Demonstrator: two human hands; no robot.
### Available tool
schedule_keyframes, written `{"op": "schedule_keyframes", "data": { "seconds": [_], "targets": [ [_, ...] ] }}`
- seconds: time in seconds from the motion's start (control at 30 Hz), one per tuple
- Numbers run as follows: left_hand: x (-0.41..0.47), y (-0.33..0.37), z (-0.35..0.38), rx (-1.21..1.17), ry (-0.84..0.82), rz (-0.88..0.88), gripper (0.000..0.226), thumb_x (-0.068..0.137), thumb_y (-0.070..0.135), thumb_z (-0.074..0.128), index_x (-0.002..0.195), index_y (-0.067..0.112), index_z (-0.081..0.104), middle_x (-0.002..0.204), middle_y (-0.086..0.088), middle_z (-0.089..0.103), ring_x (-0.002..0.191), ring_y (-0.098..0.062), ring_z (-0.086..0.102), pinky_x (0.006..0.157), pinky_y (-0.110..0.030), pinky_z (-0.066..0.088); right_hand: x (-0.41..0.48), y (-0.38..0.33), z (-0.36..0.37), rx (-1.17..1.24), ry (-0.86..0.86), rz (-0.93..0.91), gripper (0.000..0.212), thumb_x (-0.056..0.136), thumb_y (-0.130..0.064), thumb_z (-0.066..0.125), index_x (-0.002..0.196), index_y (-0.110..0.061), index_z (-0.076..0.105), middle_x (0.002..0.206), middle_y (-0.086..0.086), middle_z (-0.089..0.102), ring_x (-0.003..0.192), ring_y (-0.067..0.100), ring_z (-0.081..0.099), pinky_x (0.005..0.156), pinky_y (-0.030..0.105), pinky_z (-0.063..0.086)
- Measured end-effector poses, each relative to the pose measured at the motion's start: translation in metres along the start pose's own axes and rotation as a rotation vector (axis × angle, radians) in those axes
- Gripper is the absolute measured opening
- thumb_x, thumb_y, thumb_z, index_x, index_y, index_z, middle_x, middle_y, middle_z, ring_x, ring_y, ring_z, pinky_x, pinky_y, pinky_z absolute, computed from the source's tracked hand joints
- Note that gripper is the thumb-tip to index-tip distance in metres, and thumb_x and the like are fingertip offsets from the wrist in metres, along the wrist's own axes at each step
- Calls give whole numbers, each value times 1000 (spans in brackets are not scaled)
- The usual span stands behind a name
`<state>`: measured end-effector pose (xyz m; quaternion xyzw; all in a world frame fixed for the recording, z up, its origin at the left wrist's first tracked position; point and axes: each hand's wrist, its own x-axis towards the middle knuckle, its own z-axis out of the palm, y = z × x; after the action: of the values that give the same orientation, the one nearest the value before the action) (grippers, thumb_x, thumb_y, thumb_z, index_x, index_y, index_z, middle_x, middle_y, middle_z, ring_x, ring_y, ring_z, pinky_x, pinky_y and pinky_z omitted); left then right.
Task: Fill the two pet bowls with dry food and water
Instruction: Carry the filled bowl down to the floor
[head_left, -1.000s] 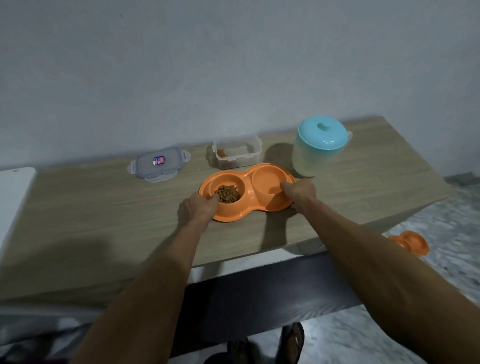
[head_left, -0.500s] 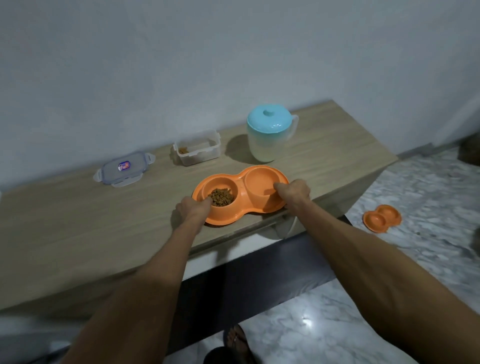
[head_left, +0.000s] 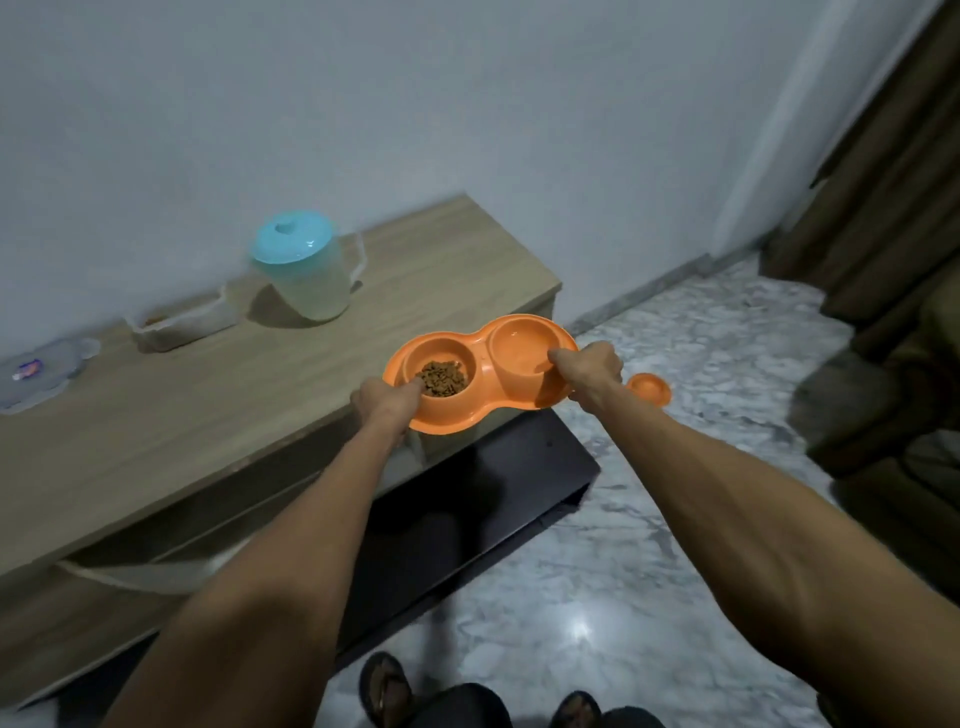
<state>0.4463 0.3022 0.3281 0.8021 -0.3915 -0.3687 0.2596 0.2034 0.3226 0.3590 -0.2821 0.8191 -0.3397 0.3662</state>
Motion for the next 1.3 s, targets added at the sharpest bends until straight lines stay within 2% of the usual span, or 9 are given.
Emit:
{"op": "schedule_keyframes", "data": {
  "seconds": [0.07,0.2,0.43,0.53,0.6,0.67,1.0,1.2,1.3],
  "targets": [
    [-24,20,37,-7,-32,36,45,79,40,75,102,2,68,118,-20,64,98,-37,67,75,-39,57,19,15,-42,28,37,16,40,73,-34,73,95,-3,61,107,17,64,95,37,64,81,50,59],
    [-54,60,110,-12,-112,78,51,76,44,76,105,3,66,118,-17,62,97,-35,66,64,-36,59,56,37,-118,47,127,45,35,72,-33,73,84,-3,59,101,17,65,90,37,65,80,50,59],
    [-72,128,227,-27,-212,140,59,64,48,72,100,2,67,114,-19,64,101,-37,66,84,-47,59,135,60,-209,81,252,95,31,69,-31,75,77,-8,56,95,14,58,92,36,62,80,50,59],
    [-70,156,271,-19,-239,142,53,71,44,72,100,0,66,113,-21,64,93,-37,67,71,-38,58,179,60,-232,83,269,113,33,72,-29,76,85,-4,60,95,13,57,88,35,61,77,50,60],
    [-62,175,302,-30,-244,138,41,76,41,73,84,3,63,111,-22,64,82,-36,68,57,-32,52,213,59,-242,71,270,112,34,73,-31,76,87,-3,61,95,14,60,87,34,62,76,50,60],
    [-50,191,330,-31,-244,133,39,77,41,74,72,7,58,107,-22,65,75,-35,68,54,-32,51,247,55,-249,54,276,112,34,73,-34,74,84,-4,62,94,15,64,86,35,64,76,50,60],
    [18,244,440,44,-187,20,47,68,49,69,91,8,71,103,-19,69,90,-35,68,77,-41,58,397,46,-246,-21,246,99,32,75,-37,71,91,-13,58,94,10,63,89,32,63,82,42,55],
    [76,222,509,39,-109,-70,63,66,54,63,99,0,69,106,-20,66,88,-31,66,64,-31,43,502,74,-193,-44,132,89,50,75,-35,72,115,-6,63,101,11,66,98,31,62,91,45,51],
    [107,198,543,-15,-25,-132,53,55,44,58,83,0,68,85,-18,67,77,-31,67,62,-36,49,556,101,-150,-94,55,69,55,75,-36,72,119,-6,62,114,12,64,104,32,62,90,42,51]
  ]
}}
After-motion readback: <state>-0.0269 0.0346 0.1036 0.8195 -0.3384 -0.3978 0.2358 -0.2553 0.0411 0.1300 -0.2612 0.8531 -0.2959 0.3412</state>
